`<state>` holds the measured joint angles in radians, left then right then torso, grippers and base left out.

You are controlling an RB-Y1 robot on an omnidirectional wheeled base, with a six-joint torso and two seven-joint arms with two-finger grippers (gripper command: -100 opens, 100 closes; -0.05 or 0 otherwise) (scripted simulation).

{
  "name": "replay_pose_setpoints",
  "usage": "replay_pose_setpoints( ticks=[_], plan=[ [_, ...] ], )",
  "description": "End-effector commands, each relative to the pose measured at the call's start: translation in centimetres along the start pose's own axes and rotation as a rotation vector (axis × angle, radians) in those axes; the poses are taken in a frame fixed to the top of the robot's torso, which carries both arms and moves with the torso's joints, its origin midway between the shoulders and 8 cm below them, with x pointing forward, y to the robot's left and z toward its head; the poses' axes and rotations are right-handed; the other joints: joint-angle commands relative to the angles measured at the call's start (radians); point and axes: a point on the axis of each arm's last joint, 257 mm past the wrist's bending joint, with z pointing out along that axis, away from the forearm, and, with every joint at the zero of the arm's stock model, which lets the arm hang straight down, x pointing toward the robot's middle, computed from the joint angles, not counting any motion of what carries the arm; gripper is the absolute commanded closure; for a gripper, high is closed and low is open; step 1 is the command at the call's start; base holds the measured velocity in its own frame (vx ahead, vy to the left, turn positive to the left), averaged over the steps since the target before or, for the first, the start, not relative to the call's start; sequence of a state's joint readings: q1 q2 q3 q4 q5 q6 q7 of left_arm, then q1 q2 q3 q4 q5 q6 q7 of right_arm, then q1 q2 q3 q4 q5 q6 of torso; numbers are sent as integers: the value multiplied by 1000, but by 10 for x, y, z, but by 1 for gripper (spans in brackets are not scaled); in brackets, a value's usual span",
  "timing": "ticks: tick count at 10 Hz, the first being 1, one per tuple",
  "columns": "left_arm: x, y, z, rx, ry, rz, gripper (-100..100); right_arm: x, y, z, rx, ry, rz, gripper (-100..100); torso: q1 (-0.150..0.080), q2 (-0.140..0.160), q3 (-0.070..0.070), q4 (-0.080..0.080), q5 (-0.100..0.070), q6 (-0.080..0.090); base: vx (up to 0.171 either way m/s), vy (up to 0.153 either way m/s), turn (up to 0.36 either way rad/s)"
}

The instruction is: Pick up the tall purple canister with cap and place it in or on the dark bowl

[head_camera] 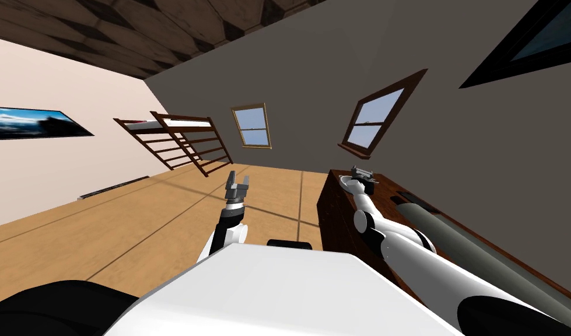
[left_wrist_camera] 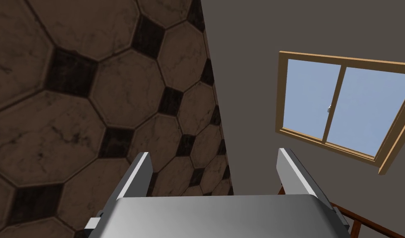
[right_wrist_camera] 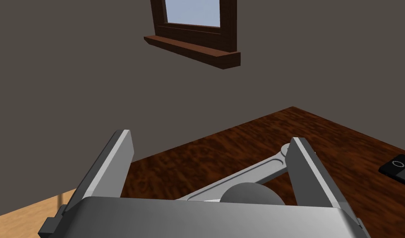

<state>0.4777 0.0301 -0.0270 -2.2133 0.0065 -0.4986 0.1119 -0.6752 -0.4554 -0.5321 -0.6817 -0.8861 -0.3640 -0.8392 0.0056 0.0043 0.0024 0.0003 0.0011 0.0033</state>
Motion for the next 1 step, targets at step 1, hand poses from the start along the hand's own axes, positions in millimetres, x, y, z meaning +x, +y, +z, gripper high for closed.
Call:
replay_pose_setpoints(
  ticks=[1],
  plan=[
    [0, 0, 0, 0, 0, 0, 0, 0, 0, 0, 0, 0, 0, 0, 0, 0, 0, 0, 0, 0, 0, 0, 0]
  ],
)
